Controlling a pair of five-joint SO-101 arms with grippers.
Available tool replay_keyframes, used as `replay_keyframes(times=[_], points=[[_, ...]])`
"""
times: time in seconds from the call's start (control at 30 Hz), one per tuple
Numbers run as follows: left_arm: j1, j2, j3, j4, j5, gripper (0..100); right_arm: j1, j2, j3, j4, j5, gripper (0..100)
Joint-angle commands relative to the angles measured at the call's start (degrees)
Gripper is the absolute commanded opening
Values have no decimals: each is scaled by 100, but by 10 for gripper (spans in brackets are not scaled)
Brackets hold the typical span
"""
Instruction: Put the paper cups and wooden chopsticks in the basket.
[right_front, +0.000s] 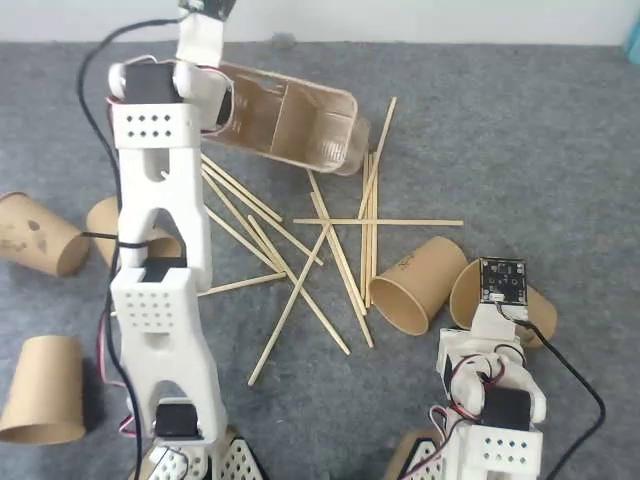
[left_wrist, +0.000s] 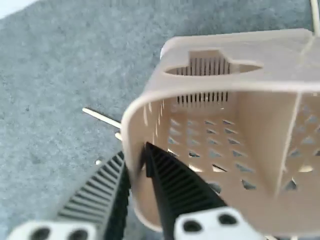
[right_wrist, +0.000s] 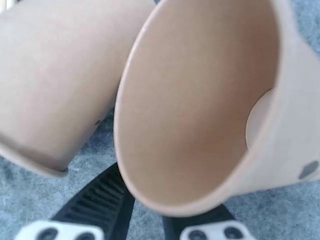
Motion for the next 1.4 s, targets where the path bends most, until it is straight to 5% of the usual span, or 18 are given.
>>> replay_keyframes(times=[0.0, 0.4, 0.73, 0.9, 1.13, 1.37], points=[[44, -712, -48, 132, 9, 28, 31, -66, 105, 31, -53, 9], [79, -835, -119, 396, 1319, 28, 31, -66, 105, 31, -53, 9], [141, -1530, 1490, 387, 2031, 30, 31, -66, 105, 31, -53, 9], [114, -1459, 1165, 220, 2154, 53, 31, -66, 105, 31, -53, 9], [132, -448, 549, -642, 3130, 209, 31, -66, 105, 31, -53, 9], [132, 97, -1033, -290, 3552, 258, 31, -66, 105, 31, -53, 9]])
